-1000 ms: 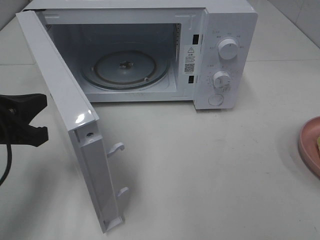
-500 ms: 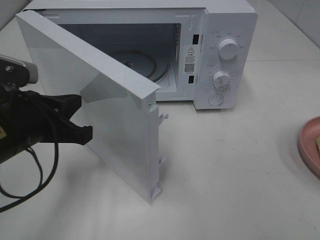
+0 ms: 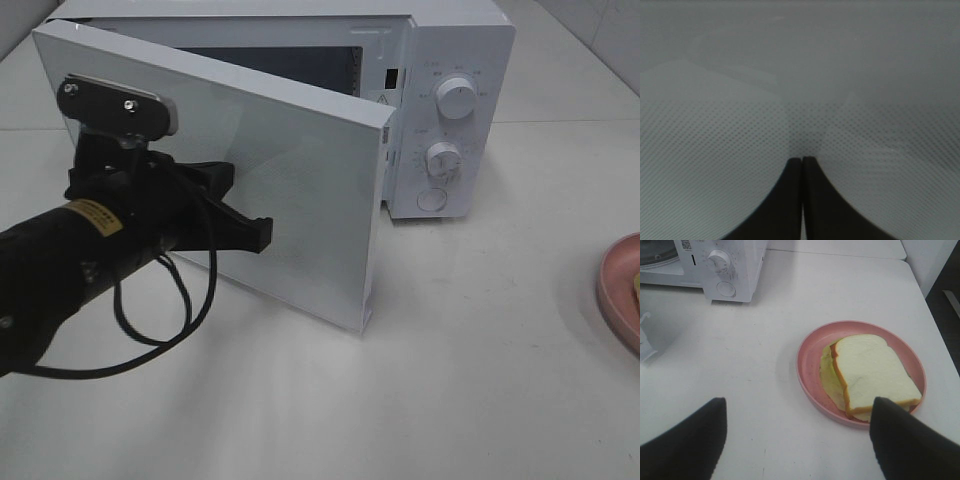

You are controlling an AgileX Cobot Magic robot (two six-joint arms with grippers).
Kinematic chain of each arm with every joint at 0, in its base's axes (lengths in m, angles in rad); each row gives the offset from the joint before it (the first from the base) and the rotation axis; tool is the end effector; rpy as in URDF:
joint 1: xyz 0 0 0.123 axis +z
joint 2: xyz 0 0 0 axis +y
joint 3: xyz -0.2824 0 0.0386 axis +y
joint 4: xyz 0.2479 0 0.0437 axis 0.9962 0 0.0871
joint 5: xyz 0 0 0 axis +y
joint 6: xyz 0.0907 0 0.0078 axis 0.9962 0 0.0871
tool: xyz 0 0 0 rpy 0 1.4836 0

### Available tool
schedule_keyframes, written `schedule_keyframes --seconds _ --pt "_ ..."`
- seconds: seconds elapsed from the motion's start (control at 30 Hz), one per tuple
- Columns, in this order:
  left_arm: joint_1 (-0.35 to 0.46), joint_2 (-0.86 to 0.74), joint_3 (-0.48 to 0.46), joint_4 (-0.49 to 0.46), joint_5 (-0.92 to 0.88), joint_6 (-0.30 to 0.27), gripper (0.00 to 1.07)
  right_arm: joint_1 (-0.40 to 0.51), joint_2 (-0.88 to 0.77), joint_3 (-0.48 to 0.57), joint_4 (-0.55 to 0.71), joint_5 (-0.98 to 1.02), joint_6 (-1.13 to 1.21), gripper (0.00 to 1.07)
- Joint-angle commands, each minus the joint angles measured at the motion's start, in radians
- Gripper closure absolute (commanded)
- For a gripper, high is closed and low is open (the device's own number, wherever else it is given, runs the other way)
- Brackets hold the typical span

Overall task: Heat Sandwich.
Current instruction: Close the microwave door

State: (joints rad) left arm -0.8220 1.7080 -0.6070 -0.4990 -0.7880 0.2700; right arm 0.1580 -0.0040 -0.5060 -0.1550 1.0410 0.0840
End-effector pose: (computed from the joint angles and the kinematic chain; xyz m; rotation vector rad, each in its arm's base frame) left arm 0.2337 -0.2061 0.1715 0.4286 1.8056 -0.3194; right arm -0.0039 -0.0129 0.2812 -0.0680 2.0041 -0.0298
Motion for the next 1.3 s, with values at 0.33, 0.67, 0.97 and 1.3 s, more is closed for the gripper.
schedule_keyframes --seconds 0.33,0.67,0.97,1.3 --pt "-0.013 0.119 -0.234 -0.051 0.111 0.049 1.06 -0.009 -0.027 0.002 -0.001 -0.006 -0.008 0.31" --pt "-0.013 0.226 -0.397 -0.053 0.166 0.093 1.06 -0.009 -0.027 0.002 -0.001 -0.006 -0.008 0.31" --pt "-0.013 0.322 -0.542 -0.076 0.218 0.11 1.06 -0.009 -0.027 0.002 -0.001 -0.006 -0.008 0.31" --pt "0.018 0.373 -0.646 -0.094 0.287 0.114 1.06 -0.009 -0.027 0.002 -0.001 -0.006 -0.008 0.31"
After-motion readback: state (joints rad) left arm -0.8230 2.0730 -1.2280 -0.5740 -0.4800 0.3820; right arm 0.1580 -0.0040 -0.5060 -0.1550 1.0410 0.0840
